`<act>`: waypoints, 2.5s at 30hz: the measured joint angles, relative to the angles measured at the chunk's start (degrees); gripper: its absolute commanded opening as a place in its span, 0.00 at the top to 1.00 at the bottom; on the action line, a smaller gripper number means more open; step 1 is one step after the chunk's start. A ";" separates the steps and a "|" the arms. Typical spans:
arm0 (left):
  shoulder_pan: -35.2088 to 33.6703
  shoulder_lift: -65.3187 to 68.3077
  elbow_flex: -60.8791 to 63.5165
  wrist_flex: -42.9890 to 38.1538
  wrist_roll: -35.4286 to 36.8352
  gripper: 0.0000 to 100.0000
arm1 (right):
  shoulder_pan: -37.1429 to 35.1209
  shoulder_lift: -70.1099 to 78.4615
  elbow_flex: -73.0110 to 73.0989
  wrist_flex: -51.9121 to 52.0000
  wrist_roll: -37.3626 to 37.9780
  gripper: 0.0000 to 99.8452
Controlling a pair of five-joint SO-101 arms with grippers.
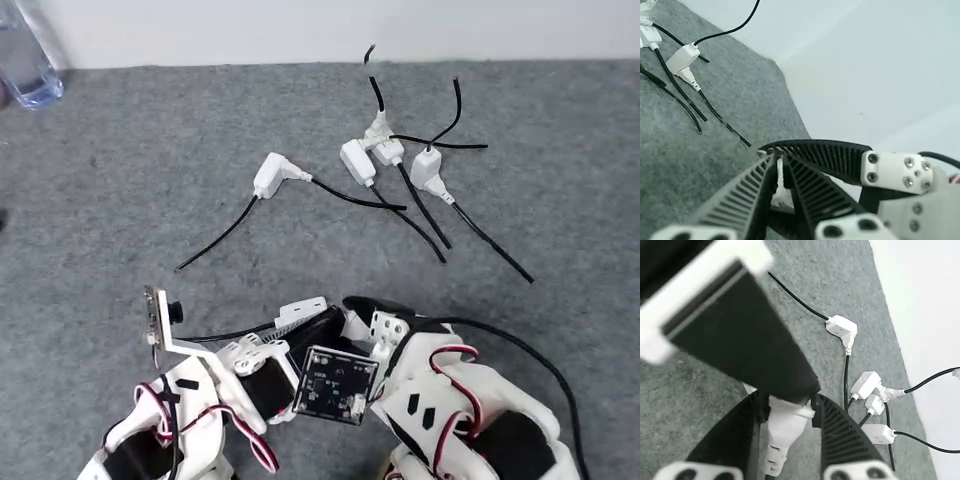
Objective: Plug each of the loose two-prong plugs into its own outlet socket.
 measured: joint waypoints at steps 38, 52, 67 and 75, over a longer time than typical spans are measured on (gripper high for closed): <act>-4.31 0.00 1.58 0.09 0.09 0.98 | 6.07 0.00 6.51 -8.00 0.70 0.99; -5.63 0.00 0.88 -0.97 0.09 0.98 | 6.33 6.15 6.68 -10.73 1.14 0.99; -5.80 0.00 1.85 -1.58 0.09 0.98 | 0.26 4.75 -0.09 -3.69 -1.41 0.99; -5.63 0.00 1.67 -2.46 0.09 0.98 | 0.26 1.76 -0.09 -3.52 -2.29 0.99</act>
